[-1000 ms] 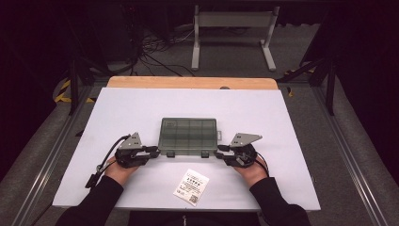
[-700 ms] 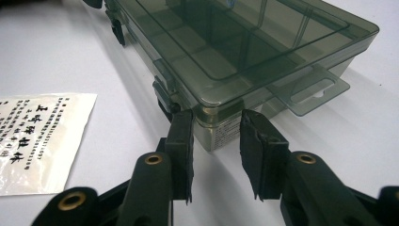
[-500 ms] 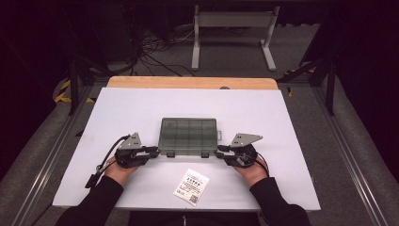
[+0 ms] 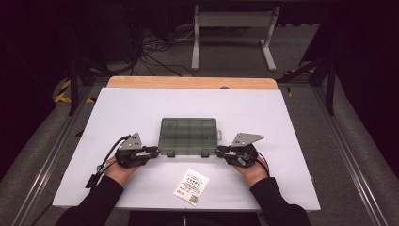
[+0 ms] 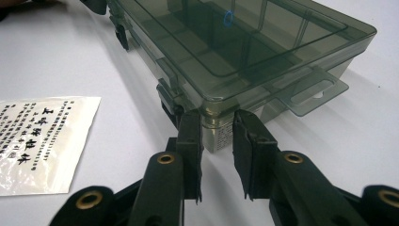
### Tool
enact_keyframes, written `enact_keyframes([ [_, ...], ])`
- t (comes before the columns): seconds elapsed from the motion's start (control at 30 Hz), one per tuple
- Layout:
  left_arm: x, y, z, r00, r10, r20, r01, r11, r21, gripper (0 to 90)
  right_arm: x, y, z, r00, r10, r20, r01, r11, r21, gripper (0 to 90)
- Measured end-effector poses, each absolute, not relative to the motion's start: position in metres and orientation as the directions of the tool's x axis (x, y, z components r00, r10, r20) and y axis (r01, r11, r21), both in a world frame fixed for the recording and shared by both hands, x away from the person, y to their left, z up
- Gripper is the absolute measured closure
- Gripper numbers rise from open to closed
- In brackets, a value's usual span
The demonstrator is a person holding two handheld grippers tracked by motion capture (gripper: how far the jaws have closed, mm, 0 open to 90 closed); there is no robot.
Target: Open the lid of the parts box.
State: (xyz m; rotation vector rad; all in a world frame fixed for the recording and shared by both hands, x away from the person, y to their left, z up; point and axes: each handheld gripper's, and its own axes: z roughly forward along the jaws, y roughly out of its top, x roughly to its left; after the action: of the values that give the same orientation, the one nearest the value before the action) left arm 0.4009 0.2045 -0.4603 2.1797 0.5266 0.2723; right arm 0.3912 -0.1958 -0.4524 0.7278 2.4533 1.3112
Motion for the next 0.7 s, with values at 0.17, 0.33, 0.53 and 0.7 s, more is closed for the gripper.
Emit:
enact_keyframes([
  [0.17, 0.4004, 0.2032, -0.4603, 0.885, 0.465, 0.026, 0.269, -0.556, 0.787, 72.9, 0.3914, -0.1959, -0.4524, -0.840, 0.543, 0.004, 0.305, 0.465, 0.831, 72.7],
  [0.33, 0.3993, 0.2035, -0.4592, 0.884, 0.467, 0.024, 0.266, -0.544, 0.796, 74.2, 0.3912, -0.1955, -0.4524, -0.840, 0.543, 0.002, 0.304, 0.467, 0.830, 72.6],
  [0.53, 0.3990, 0.2032, -0.4588, 0.885, 0.465, 0.030, 0.260, -0.545, 0.797, 75.1, 0.3908, -0.1953, -0.4522, -0.839, 0.544, 0.000, 0.304, 0.470, 0.829, 72.9],
  [0.7, 0.3967, 0.2046, -0.4546, 0.883, 0.467, 0.041, 0.241, -0.526, 0.816, 77.4, 0.3893, -0.1962, -0.4502, -0.839, 0.545, -0.007, 0.293, 0.462, 0.837, 76.5],
])
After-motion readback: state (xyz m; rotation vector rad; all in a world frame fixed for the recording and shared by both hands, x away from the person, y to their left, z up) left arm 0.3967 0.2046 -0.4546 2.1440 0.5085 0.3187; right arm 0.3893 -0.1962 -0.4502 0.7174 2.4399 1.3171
